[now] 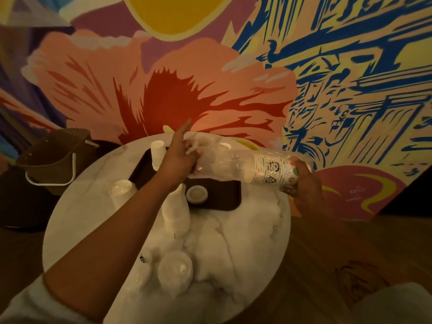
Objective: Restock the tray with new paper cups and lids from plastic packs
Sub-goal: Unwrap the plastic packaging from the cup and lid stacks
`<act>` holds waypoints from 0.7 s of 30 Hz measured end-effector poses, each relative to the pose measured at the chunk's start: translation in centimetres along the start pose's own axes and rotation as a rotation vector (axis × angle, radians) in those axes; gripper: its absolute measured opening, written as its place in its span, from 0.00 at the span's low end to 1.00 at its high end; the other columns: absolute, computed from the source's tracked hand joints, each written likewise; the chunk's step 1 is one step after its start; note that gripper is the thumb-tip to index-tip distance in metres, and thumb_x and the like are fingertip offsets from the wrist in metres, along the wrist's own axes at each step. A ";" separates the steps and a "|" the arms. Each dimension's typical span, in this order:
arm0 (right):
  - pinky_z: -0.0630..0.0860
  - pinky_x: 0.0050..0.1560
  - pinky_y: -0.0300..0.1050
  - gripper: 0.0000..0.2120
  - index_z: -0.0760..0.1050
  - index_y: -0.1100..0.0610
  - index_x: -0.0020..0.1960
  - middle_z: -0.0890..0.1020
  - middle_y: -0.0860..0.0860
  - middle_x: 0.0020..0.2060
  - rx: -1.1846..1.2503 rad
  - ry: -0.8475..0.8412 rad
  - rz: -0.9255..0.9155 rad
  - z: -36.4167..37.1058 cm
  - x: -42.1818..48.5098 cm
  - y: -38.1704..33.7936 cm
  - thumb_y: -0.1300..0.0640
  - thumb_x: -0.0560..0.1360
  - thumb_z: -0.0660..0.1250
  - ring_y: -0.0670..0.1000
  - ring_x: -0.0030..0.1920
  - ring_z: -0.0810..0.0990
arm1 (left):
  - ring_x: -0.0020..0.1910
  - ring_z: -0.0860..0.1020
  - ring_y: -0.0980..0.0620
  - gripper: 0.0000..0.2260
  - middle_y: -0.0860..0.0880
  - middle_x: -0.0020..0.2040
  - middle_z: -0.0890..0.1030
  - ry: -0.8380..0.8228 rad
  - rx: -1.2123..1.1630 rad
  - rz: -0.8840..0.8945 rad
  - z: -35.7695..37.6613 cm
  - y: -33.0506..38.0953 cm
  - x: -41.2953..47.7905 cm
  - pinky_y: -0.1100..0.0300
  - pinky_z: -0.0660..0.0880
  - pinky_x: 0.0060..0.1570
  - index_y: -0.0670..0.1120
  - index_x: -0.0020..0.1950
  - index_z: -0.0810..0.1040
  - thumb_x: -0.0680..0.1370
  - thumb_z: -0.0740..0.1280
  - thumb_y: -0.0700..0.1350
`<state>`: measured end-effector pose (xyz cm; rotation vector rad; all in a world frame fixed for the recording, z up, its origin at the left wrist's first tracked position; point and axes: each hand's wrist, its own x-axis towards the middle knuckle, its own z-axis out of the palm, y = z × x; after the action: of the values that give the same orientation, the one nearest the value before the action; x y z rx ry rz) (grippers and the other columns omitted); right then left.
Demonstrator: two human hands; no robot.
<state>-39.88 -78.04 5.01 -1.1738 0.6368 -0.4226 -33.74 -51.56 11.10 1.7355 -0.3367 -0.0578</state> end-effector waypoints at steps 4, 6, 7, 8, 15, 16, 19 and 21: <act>0.78 0.26 0.42 0.20 0.74 0.59 0.59 0.82 0.55 0.41 0.011 0.021 -0.021 -0.1 -0.2 -0.4 0.49 0.72 0.69 0.52 0.31 0.82 | 0.55 0.78 0.50 0.48 0.47 0.72 0.67 -0.071 0.070 -0.036 -1.0 -0.1 0.1 0.56 0.81 0.43 0.62 0.73 0.34 0.74 0.68 0.35; 0.78 0.29 0.44 0.19 0.73 0.58 0.59 0.82 0.56 0.45 0.009 0.013 -0.063 -0.2 -0.4 -1.0 0.50 0.72 0.69 0.54 0.35 0.82 | 0.55 0.77 0.50 0.46 0.47 0.70 0.68 0.036 0.078 -0.031 -1.1 -0.4 0.1 0.59 0.80 0.41 0.59 0.75 0.37 0.74 0.68 0.36; 0.79 0.30 0.44 0.18 0.73 0.58 0.59 0.82 0.56 0.46 0.001 0.013 -0.086 -0.2 -0.6 -1.4 0.52 0.72 0.69 0.54 0.36 0.82 | 0.55 0.77 0.48 0.42 0.47 0.69 0.69 0.117 0.125 -0.032 -1.2 -0.6 0.1 0.64 0.77 0.39 0.56 0.76 0.42 0.75 0.67 0.36; 0.79 0.30 0.44 0.16 0.73 0.57 0.57 0.82 0.56 0.46 -0.026 0.017 -0.117 -0.3 -0.9 -2.0 0.53 0.73 0.69 0.52 0.36 0.82 | 0.56 0.77 0.47 0.37 0.47 0.68 0.70 0.187 0.211 -0.038 -1.2 -0.8 0.1 0.66 0.75 0.40 0.54 0.76 0.49 0.75 0.67 0.37; 0.80 0.39 0.47 0.18 0.72 0.58 0.54 0.79 0.56 0.48 -0.609 -0.050 -0.513 1.0 -3.0 -6.9 0.56 0.68 0.74 0.55 0.46 0.80 | 0.63 0.72 0.50 0.15 0.48 0.63 0.74 0.135 0.553 0.120 1.3 -1.9 -1.5 0.52 0.70 0.64 0.47 0.61 0.75 0.75 0.68 0.44; 0.79 0.41 0.47 0.21 0.72 0.58 0.56 0.78 0.54 0.49 -0.711 -0.075 -0.558 1.7 -3.4 -7.2 0.55 0.67 0.75 0.54 0.47 0.79 | 0.61 0.73 0.51 0.14 0.48 0.62 0.75 0.139 0.504 0.137 1.9 -1.7 -1.8 0.55 0.70 0.62 0.46 0.61 0.75 0.76 0.67 0.44; 0.78 0.50 0.52 0.27 0.71 0.54 0.59 0.79 0.52 0.52 -0.950 -0.206 -0.660 3.8 -5.2 -6.6 0.49 0.64 0.76 0.54 0.51 0.78 | 0.55 0.74 0.57 0.14 0.52 0.58 0.75 0.127 0.236 0.098 3.1 -1.2 -2.5 0.63 0.71 0.54 0.45 0.63 0.74 0.78 0.64 0.46; 0.75 0.53 0.49 0.29 0.71 0.53 0.61 0.77 0.51 0.55 -1.120 -0.271 -0.725 5.1 -6.1 -5.0 0.46 0.64 0.75 0.53 0.53 0.76 | 0.53 0.73 0.60 0.16 0.54 0.57 0.74 0.059 0.099 0.064 3.6 -1.2 -2.8 0.68 0.71 0.52 0.44 0.65 0.71 0.78 0.63 0.45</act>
<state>-41.06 -72.36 12.38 -2.5073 0.1381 -0.5022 -36.97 -54.08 8.85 1.8188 -0.3560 0.0574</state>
